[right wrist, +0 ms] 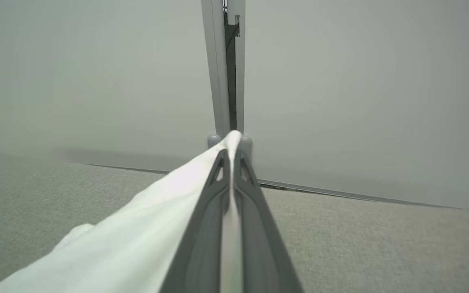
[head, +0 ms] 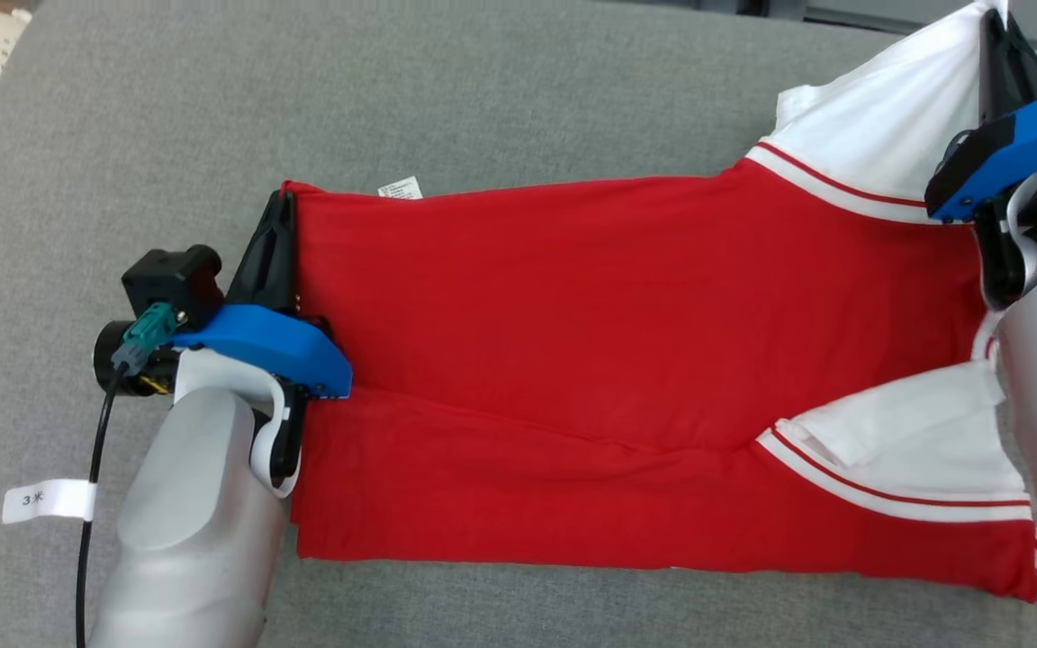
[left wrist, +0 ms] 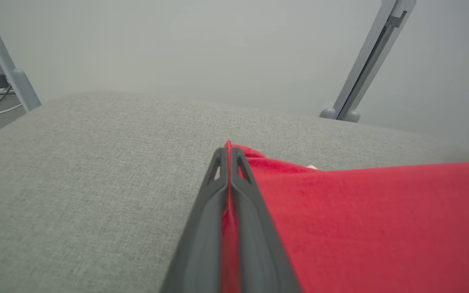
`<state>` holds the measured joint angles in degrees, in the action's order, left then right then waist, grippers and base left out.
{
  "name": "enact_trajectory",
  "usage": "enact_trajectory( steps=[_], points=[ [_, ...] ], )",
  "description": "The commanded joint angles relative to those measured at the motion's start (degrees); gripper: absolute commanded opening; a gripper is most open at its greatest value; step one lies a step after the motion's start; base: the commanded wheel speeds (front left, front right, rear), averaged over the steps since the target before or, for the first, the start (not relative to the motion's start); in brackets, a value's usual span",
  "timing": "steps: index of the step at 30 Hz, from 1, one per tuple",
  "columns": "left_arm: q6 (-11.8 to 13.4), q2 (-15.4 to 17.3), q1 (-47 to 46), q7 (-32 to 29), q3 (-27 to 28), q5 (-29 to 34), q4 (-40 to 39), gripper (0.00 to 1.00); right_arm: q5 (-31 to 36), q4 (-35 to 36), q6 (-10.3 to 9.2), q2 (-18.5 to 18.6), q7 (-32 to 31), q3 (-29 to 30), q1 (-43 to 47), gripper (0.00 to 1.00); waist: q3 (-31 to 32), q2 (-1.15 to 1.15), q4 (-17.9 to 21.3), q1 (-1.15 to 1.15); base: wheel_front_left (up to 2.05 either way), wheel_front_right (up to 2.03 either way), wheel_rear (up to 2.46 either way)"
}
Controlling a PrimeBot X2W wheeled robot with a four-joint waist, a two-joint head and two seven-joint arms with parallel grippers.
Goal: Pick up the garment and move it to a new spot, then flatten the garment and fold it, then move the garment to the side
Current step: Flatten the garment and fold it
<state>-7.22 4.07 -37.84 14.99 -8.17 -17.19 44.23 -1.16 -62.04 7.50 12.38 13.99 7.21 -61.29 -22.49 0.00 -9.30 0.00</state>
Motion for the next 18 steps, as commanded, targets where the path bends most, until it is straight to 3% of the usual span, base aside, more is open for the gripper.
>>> enact_trajectory(
  steps=[1, 7, 13, 18],
  points=[
    [-0.22, 0.61, 1.56, 0.26, 1.03, 0.72, -0.75, 0.00, -1.46, 1.38, -0.02, -0.83, 0.88, 0.44, 2.38, 0.00, 2.23, 0.00, 1.68, 0.00, 0.00, 0.00, 0.00],
    [-0.18, 0.88, 5.12, 0.26, 3.06, 2.12, -1.63, 0.00, -5.32, 8.74, -0.02, -1.97, 1.21, -2.33, 10.46, 0.00, 5.79, 0.00, 3.46, 0.00, 0.00, 0.00, 0.00],
    [-0.22, 0.79, 12.29, 0.26, 5.18, 3.16, -2.97, 0.00, -12.86, 18.90, -0.01, -2.53, 1.23, -3.26, 26.12, 0.00, 10.79, 0.00, 5.13, 0.00, 0.00, 0.00, 0.00],
    [-0.25, 0.17, 19.39, 0.26, 6.52, 3.08, -2.96, 0.00, -17.46, 22.27, -0.01, -4.17, 1.24, -4.22, 37.51, 0.00, 14.00, 0.00, 6.51, 0.00, 0.00, 0.00, 0.00]
  ],
)
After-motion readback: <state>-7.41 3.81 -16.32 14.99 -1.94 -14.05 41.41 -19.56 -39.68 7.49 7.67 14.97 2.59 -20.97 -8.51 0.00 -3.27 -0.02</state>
